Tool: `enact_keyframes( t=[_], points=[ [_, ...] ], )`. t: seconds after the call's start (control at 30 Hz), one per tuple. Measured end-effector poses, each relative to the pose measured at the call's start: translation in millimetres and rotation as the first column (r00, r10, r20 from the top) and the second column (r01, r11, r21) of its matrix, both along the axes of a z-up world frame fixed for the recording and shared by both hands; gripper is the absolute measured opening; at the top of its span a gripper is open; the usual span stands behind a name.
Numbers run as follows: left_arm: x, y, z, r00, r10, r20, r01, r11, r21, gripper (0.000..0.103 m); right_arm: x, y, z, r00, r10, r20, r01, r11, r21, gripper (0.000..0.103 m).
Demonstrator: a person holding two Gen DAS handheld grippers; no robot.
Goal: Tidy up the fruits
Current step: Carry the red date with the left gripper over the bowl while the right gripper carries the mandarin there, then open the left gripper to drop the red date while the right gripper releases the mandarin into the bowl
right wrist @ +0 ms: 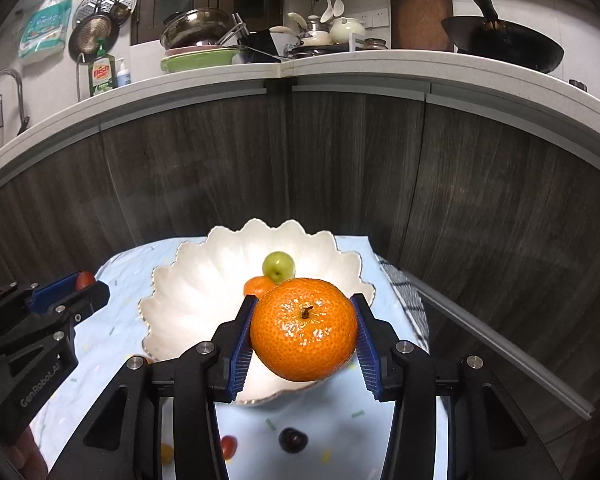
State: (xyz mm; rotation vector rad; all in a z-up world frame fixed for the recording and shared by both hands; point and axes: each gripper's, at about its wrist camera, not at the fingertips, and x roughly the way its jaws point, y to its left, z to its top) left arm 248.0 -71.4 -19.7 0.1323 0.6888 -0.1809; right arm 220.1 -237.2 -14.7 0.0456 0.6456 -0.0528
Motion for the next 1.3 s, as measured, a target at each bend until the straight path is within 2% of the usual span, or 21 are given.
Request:
enact_keyframes(
  t=[0.57,0.9,1.3],
  points=[
    [48.9,-15.0,-28.8,0.999,-0.018,-0.032,0.018,1.0,-0.014,0.026,45.1,-16.3,-25.1,0.999,-0.033,-0.042,0.033,0.999,0.002,0.046],
    [65.7,-19.2,-52.5,0.996,-0.021,-0.085,0.02,1.0,-0.021,0.026,63.2,-20.2,-42.6,0.996,-0.033,-0.084,0.034,0.999,-0.001,0.046],
    [77.4,-19.8,-67.9,0.992,-0.017,-0.122,0.014,1.0,-0.02,0.026,77.8,-18.1,-59.3,0.991,-0.022,-0.131,0.023,1.0,0.006,0.046]
  ],
)
